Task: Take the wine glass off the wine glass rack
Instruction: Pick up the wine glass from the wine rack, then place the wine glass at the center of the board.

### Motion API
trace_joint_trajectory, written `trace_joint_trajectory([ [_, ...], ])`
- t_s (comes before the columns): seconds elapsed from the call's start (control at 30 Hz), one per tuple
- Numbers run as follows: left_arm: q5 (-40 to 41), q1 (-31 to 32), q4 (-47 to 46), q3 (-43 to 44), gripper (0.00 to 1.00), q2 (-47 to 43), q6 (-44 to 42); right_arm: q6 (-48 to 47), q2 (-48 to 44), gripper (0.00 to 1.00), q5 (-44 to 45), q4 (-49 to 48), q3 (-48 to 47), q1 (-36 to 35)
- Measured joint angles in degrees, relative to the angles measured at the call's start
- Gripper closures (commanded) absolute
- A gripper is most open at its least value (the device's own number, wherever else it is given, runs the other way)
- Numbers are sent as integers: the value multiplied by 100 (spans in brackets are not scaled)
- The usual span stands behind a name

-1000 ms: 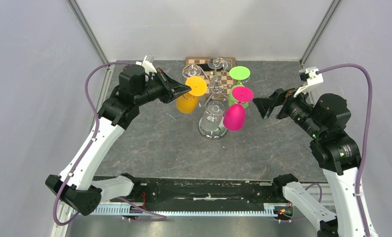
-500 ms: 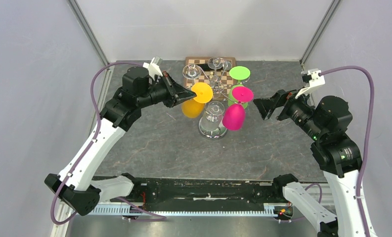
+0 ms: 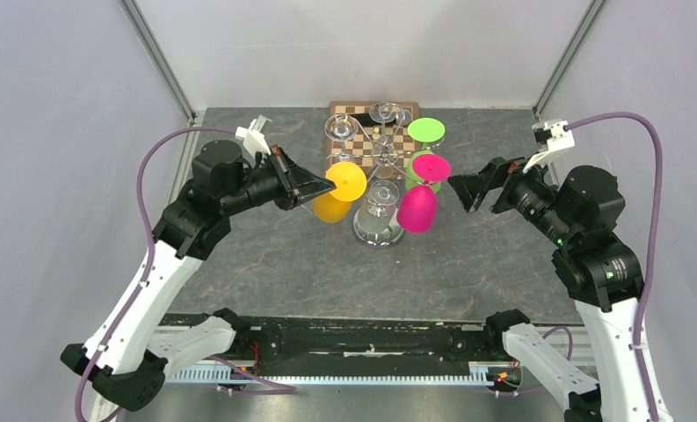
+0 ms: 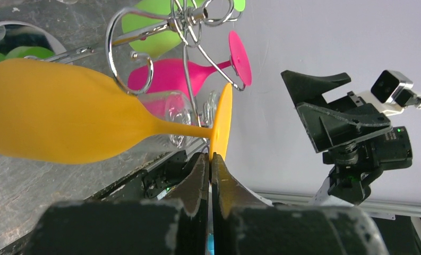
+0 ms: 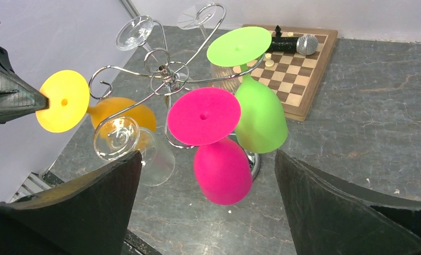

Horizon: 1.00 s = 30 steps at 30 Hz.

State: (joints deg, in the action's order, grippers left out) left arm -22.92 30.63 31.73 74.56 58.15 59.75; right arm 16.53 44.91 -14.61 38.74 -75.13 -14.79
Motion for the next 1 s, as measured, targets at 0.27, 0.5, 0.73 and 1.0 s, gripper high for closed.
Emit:
trace_joint_trajectory([
  [0.27, -31, 0, 468, -168, 98, -544, -162, 52, 48, 1, -203, 236, -175, 0],
  [0.5, -243, 26, 828, -522, 98, -1097, -551, 39, 28, 8, -507, 608, -179, 0],
  [0.73, -221, 592, 1119, -1040, 98, -1438, -1016, 17, -72, 12, -765, 970, -96, 0],
  [1.0, 328, 1604, 1274, -1423, 98, -1475, -1338, 15, -282, 14, -960, 1080, 793, -2],
])
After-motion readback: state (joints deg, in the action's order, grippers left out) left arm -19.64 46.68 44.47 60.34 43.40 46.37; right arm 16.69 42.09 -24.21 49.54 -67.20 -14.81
